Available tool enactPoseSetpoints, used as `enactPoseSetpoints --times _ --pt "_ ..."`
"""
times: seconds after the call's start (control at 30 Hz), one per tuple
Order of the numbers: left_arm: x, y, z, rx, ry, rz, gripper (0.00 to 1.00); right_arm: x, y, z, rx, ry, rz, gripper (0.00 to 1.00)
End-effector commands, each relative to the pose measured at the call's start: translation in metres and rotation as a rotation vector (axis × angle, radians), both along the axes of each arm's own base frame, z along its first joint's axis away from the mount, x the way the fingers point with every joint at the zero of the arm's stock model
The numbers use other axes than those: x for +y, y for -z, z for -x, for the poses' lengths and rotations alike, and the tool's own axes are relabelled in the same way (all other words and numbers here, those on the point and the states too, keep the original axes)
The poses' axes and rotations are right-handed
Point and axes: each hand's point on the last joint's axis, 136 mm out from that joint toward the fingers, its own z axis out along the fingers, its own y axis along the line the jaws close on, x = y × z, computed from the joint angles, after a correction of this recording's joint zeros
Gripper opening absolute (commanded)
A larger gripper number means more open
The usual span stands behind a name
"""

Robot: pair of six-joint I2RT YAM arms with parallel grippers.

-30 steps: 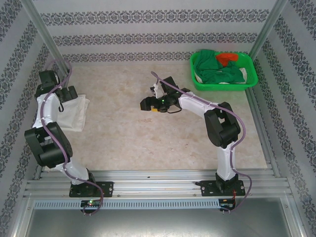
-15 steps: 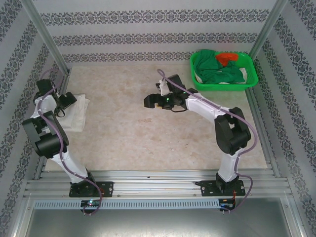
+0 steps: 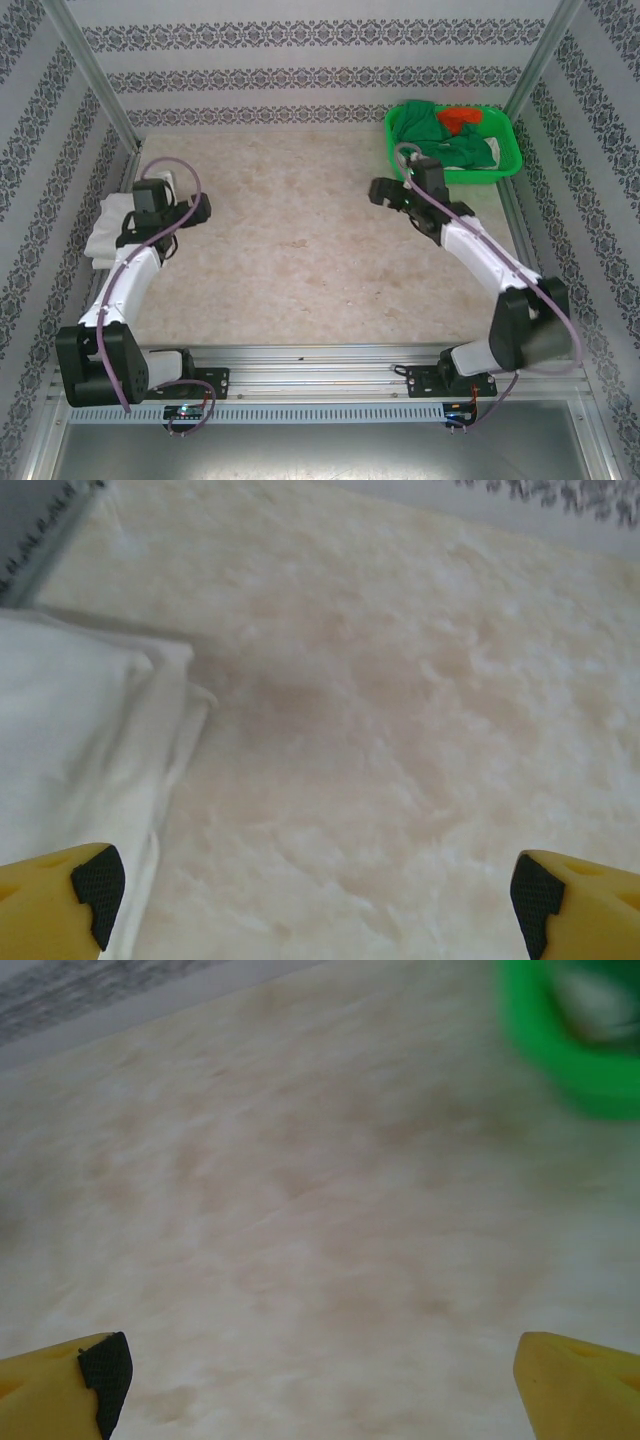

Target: Fold and stack the t-shirts

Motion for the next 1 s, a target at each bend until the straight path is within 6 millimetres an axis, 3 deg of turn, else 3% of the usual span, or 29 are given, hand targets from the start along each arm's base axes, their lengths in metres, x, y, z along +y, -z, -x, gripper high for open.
enactPoseSetpoints --times 0.0,0.1,0.17,0.37,0.57,0.7,0.83,0.97 --pt "0.002 0.013 -0.002 -0.035 0.015 -0.062 1.00 -0.068 -0.001 0.009 -0.155 0.218 0.257 0.98" --pt "0.004 0.023 0.001 -0.104 0.002 -0.077 1.00 -0.094 0.013 0.020 -0.250 0.285 0.334 0.98" --pt "-0.005 0.026 -0.001 -0.171 0.054 -0.078 1.00 -0.109 0.026 0.025 -0.214 0.321 0.359 0.98" --pt "-0.007 0.038 -0.022 -0.231 0.089 -0.099 1.00 -0.140 0.043 0.022 -0.216 0.382 0.456 0.98" --pt "-0.007 0.051 -0.043 -0.175 0.105 -0.065 1.00 -0.137 0.064 0.016 -0.274 0.360 0.441 0.98" --pt "-0.007 0.048 -0.031 -0.237 0.092 -0.072 1.00 -0.127 0.068 0.009 -0.258 0.297 0.448 0.98" --pt "0.000 0.071 -0.015 -0.290 0.029 -0.099 1.00 -0.125 0.069 0.008 -0.247 0.289 0.454 0.98" --pt "-0.005 0.075 -0.020 -0.272 0.043 -0.123 1.00 -0.119 0.070 0.006 -0.251 0.246 0.437 0.98"
